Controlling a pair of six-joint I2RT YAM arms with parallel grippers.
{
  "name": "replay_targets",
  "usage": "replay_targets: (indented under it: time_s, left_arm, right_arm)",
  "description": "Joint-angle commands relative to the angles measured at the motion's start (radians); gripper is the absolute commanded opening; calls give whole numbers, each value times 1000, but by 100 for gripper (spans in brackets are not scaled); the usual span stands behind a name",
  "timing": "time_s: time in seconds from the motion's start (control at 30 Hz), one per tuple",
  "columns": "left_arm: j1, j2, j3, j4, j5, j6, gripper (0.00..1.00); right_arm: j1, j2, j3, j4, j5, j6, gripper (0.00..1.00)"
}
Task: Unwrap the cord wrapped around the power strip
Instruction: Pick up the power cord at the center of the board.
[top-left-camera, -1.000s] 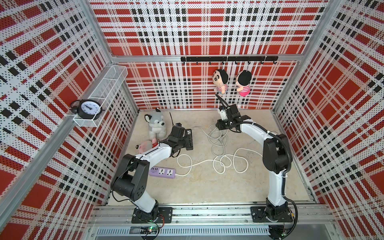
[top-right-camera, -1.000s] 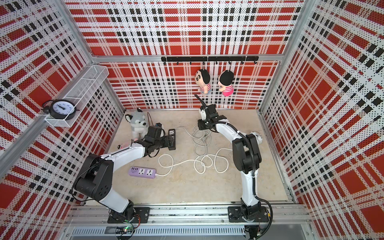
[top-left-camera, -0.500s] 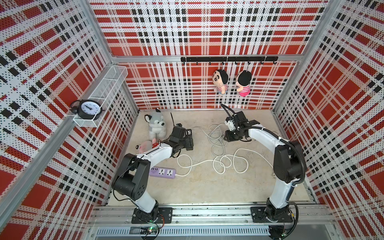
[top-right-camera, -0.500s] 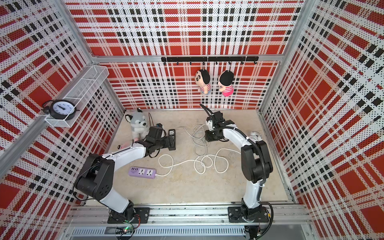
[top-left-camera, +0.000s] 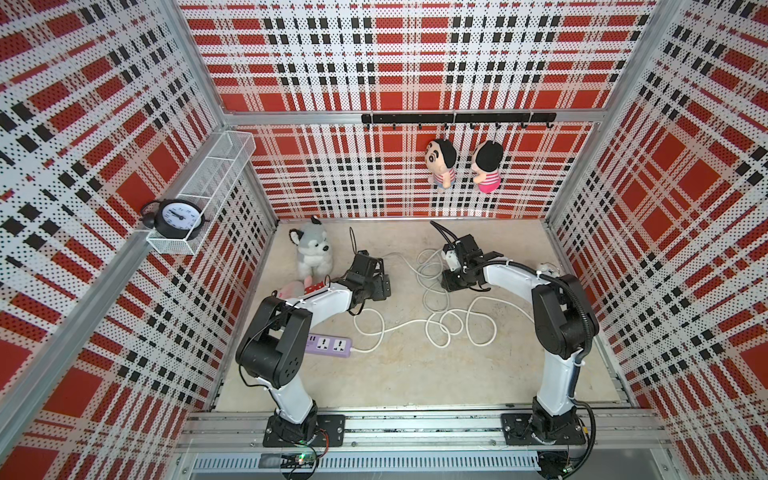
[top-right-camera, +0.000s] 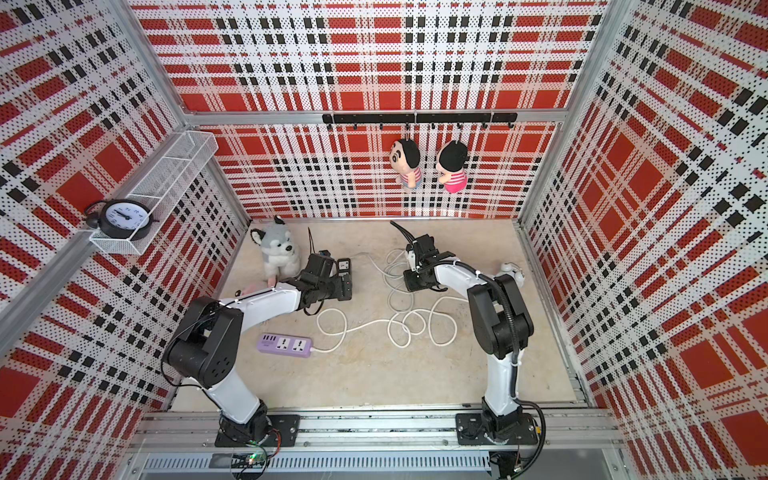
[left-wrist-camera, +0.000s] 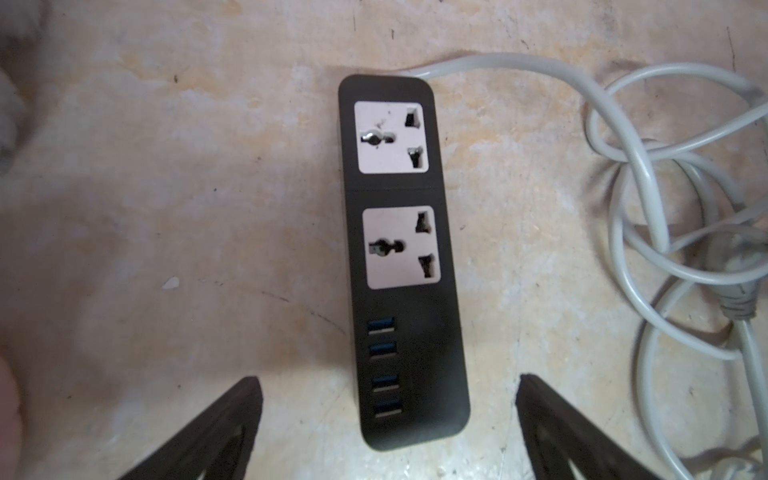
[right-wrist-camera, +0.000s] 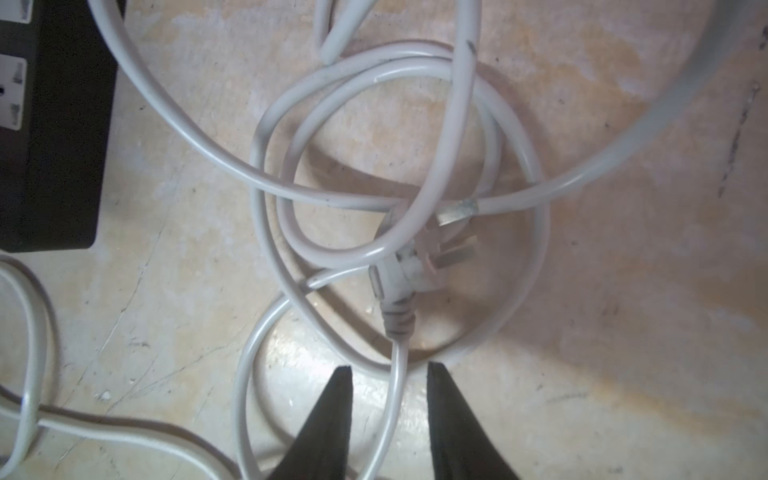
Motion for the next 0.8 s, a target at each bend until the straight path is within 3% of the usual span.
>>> replay_targets:
  time_s: [0.0,0.3,0.4,0.47,0.57,0.77]
  left_arm:
    - [-9,37,39,-5,-19,5,98]
    - [-8,73,54,-6,-38,-3,98]
    - [-7,93,65,-6,-42,-3,99]
    - [-5,113,75,-5,-46,-2,100]
    - [5,142,90,-6,-49,-4,99]
    - [25,178,111,-22,-57,-6,97]
  right_arm:
    - [11,42,33,48,44,1,37]
    - [42,119,79,23,72,10,37]
    - [44,108,76,6,85,10,24]
    - [42,78,65,0,117,6,16]
    - [20,11,61,-23,127,-7,10]
    - [-81,-191,105,-151,89,-81,10]
